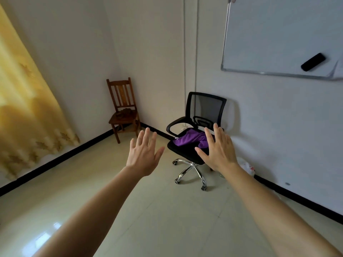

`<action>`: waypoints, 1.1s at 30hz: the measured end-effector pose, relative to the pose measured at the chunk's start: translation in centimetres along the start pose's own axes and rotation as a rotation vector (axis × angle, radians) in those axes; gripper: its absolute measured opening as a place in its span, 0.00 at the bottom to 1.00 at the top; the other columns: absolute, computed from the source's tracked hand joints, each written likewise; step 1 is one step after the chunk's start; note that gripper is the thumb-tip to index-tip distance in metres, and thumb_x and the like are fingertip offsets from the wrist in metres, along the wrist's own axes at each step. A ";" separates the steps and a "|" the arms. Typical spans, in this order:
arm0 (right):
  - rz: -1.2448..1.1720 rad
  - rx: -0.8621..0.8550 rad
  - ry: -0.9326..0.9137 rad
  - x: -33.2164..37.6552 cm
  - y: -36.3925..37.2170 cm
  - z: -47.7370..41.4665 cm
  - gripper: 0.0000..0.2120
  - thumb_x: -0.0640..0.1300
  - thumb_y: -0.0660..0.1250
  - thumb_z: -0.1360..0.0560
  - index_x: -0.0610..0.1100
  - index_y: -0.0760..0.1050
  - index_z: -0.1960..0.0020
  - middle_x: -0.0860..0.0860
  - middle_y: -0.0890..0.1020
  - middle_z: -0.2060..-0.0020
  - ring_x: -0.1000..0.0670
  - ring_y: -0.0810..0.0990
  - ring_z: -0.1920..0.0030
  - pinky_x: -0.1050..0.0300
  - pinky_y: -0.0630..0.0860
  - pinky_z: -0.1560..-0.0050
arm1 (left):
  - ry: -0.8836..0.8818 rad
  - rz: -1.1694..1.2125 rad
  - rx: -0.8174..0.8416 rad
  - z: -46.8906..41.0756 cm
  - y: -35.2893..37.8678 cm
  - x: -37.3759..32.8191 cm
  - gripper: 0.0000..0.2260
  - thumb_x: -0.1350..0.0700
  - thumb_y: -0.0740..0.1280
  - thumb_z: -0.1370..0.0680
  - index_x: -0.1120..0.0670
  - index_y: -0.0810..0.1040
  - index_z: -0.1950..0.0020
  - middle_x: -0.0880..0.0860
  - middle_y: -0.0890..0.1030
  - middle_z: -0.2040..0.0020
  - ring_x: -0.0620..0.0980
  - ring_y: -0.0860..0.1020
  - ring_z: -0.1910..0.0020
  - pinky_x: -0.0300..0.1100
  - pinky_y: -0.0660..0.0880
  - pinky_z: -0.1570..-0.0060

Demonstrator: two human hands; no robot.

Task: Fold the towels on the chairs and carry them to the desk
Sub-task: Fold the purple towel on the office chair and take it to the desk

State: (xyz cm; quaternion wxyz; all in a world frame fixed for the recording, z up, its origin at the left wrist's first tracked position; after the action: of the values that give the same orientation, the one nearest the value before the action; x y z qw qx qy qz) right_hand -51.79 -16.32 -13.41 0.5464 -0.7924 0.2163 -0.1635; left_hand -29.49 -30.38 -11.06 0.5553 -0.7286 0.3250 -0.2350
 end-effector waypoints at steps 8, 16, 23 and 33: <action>0.040 0.157 -0.007 1.3 10.0 -13.9 0.40 0.67 0.50 0.21 0.43 0.49 0.19 0.38 0.52 0.21 0.39 0.55 0.22 0.42 0.60 0.25 | 0.095 -0.029 0.087 -13.3 8.2 5.7 0.31 0.35 0.43 0.18 0.51 0.50 0.20 0.56 0.46 0.19 0.56 0.46 0.20 0.57 0.50 0.23; 0.088 0.313 0.159 2.0 21.0 -24.0 0.38 0.65 0.54 0.20 0.44 0.51 0.20 0.39 0.56 0.21 0.40 0.60 0.23 0.43 0.67 0.30 | 0.053 0.147 0.311 -26.7 20.7 13.4 0.33 0.34 0.44 0.20 0.49 0.44 0.19 0.55 0.40 0.19 0.56 0.42 0.20 0.57 0.51 0.23; 0.049 0.342 0.277 -1.7 25.7 -34.0 0.35 0.63 0.58 0.21 0.44 0.57 0.21 0.40 0.65 0.25 0.40 0.68 0.28 0.46 0.75 0.37 | 0.122 0.163 0.485 -42.4 27.8 15.1 0.32 0.35 0.46 0.19 0.49 0.48 0.20 0.55 0.41 0.19 0.58 0.46 0.20 0.58 0.54 0.26; -0.048 0.422 0.385 -11.5 38.1 -44.9 0.31 0.59 0.60 0.20 0.44 0.62 0.24 0.43 0.73 0.32 0.43 0.75 0.35 0.48 0.76 0.41 | 0.096 0.167 0.715 -58.2 39.2 9.4 0.28 0.38 0.50 0.18 0.50 0.53 0.21 0.54 0.48 0.19 0.58 0.50 0.21 0.61 0.56 0.26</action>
State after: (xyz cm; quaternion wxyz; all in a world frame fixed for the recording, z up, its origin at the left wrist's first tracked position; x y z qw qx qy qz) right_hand -90.12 -57.85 -33.64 0.6441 -0.6205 0.2582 -0.3653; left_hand -72.37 -82.20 -33.05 0.7763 -0.4474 0.3065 -0.3214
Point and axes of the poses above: each hand's wrist, its own z-axis away from the middle knuckle, its own y-axis out of the palm, x = y × z, the point moved 4 cm from there along -z, towards the middle knuckle
